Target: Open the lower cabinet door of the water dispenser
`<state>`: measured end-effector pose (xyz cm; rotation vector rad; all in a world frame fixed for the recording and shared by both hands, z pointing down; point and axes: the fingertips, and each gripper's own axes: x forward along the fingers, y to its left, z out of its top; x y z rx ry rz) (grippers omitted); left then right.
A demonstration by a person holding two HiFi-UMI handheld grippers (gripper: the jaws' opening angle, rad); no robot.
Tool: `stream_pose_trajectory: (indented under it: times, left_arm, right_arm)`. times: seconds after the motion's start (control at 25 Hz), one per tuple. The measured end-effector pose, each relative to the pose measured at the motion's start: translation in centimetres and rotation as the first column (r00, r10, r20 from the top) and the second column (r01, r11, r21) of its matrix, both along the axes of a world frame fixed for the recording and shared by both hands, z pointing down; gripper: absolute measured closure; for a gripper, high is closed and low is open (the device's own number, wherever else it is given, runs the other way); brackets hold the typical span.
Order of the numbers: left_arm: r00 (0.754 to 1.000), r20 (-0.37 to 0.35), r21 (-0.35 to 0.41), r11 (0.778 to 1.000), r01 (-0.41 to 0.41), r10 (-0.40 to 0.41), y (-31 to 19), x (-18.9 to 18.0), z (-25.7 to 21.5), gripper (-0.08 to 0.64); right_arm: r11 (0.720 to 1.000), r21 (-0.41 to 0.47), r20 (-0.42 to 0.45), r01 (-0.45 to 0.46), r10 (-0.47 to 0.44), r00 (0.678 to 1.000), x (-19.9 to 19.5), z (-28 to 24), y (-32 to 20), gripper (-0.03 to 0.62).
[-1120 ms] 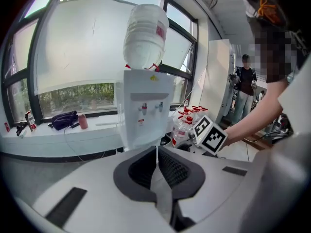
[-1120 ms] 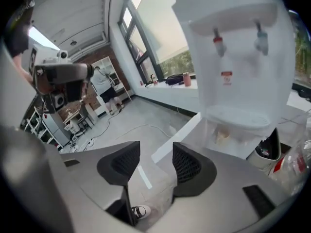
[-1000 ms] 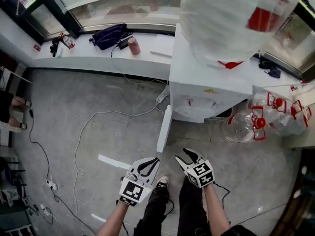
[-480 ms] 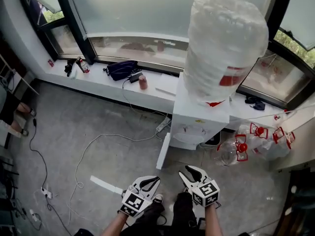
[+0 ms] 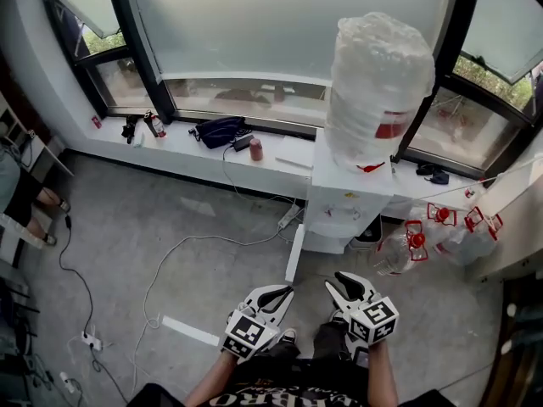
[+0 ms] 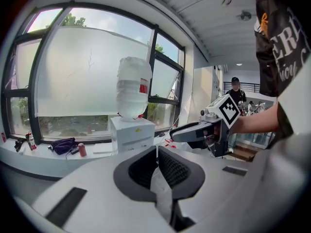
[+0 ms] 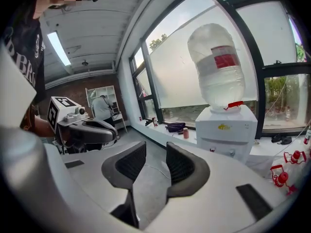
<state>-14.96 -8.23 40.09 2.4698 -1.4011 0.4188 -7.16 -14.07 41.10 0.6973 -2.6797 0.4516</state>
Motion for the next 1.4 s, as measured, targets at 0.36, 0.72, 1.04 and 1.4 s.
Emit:
stream_pose_trajectory:
  times: [0.36, 0.72, 1.04, 1.4]
  left_arm:
    - [0.999, 0.006, -0.035, 0.999, -0.035, 0.035, 5.5, -0.8, 1.0, 0.540]
    - [1.000, 0.008, -0.015, 1.000, 0.009, -0.009, 6.9, 0.9, -0.3, 0.540]
    - [0.998, 0.005, 0.040, 0.997, 0.068, -0.069, 8.8, 7.0, -3.9, 0.540]
    - [0.985, -0.016, 0.061, 0.983, 0.172, -0.171, 15.1, 14.9, -5.4, 0.540]
  right_arm:
    - [1.000, 0.024, -0.003, 0.014, -0.013, 1.000, -1.1, -2.1, 4.3, 0.456]
    - [0.995, 0.073, 0.013, 0.061, -0.062, 0.998, 0.4, -4.8, 5.5, 0.485]
    - [0.989, 0.097, 0.052, 0.111, -0.116, 0.992, 6.1, -7.1, 9.5, 0.518]
    - [0.974, 0.113, 0.066, 0.195, -0.203, 0.977, 13.2, -6.6, 16.3, 0.540]
